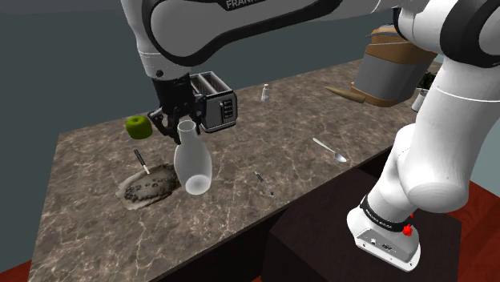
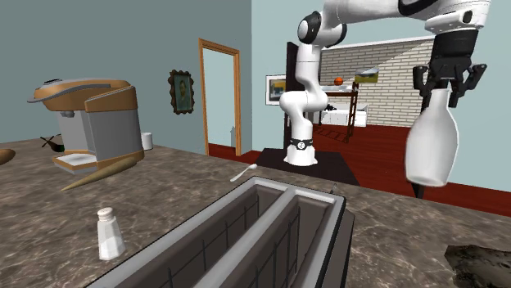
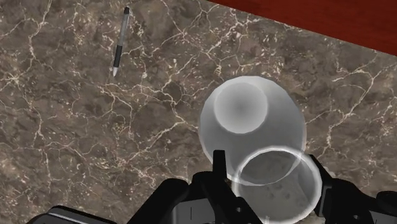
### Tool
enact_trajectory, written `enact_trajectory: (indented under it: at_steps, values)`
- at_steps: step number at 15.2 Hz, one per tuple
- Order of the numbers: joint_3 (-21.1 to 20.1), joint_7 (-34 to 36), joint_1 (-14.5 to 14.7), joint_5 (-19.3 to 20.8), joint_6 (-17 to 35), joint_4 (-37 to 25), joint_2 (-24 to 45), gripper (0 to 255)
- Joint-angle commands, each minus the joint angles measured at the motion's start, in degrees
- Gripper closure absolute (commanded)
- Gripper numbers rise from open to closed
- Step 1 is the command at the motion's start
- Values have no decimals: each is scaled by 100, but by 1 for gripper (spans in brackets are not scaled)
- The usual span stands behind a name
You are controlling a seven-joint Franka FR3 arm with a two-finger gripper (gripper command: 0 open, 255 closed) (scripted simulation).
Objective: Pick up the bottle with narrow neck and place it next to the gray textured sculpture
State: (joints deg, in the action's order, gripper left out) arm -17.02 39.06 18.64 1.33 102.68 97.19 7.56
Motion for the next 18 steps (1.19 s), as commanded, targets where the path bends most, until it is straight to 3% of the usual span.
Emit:
enact_trajectory:
  at_steps: [1,18]
  values:
    - [-93,266,152,91,62,-207,276,255]
    - [-61,321,163,192,1292,767,545,255]
